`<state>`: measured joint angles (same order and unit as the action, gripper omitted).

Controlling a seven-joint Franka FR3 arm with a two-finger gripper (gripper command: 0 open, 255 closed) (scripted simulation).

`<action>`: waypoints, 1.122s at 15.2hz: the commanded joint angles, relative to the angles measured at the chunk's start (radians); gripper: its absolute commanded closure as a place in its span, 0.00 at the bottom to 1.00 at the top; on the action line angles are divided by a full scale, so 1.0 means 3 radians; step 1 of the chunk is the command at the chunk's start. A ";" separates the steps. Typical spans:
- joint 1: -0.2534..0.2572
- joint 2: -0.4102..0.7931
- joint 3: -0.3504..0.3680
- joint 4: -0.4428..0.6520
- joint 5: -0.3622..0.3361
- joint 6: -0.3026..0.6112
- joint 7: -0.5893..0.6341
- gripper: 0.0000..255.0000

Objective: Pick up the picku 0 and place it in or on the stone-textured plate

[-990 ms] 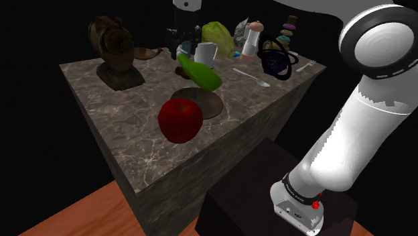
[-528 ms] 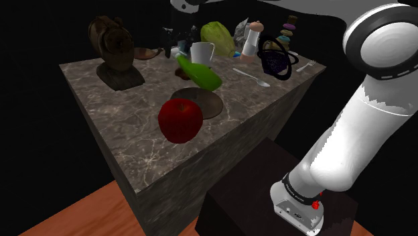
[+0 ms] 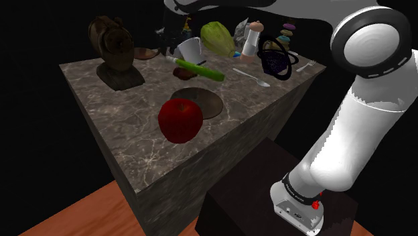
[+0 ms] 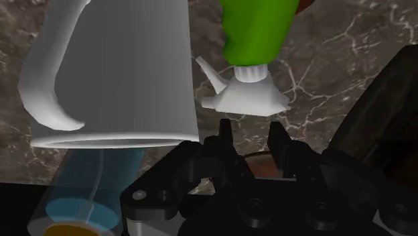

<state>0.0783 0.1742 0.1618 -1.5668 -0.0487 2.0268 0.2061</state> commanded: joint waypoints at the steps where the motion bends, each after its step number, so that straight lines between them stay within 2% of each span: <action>1: -0.0006 0.0164 -0.0016 0.0052 -0.0021 -0.0813 0.0009 1.00; 2: 0.0011 0.0211 -0.0008 0.0207 -0.0034 -0.0923 0.0023 1.00; 3: -0.0022 0.0172 -0.0022 0.0070 -0.0012 -0.0821 -0.0025 1.00; 6: -0.0005 0.0504 -0.0034 0.0496 -0.0062 -0.0913 -0.0025 1.00; 7: -0.0018 0.0507 -0.0040 0.0512 -0.0057 -0.0922 -0.0047 1.00; 8: -0.0013 0.0481 -0.0035 0.0476 -0.0054 -0.0777 -0.0039 1.00; 9: -0.0013 0.0481 -0.0035 0.0476 -0.0054 -0.0777 -0.0039 0.00; 13: -0.0017 0.0135 0.0205 0.0134 -0.0113 -0.0593 -0.1348 0.00; 17: -0.0076 -0.0392 0.0374 -0.0426 0.0028 -0.0355 -0.2817 0.00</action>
<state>0.0596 0.1014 0.2622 -1.6388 -0.0539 1.8930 -0.5031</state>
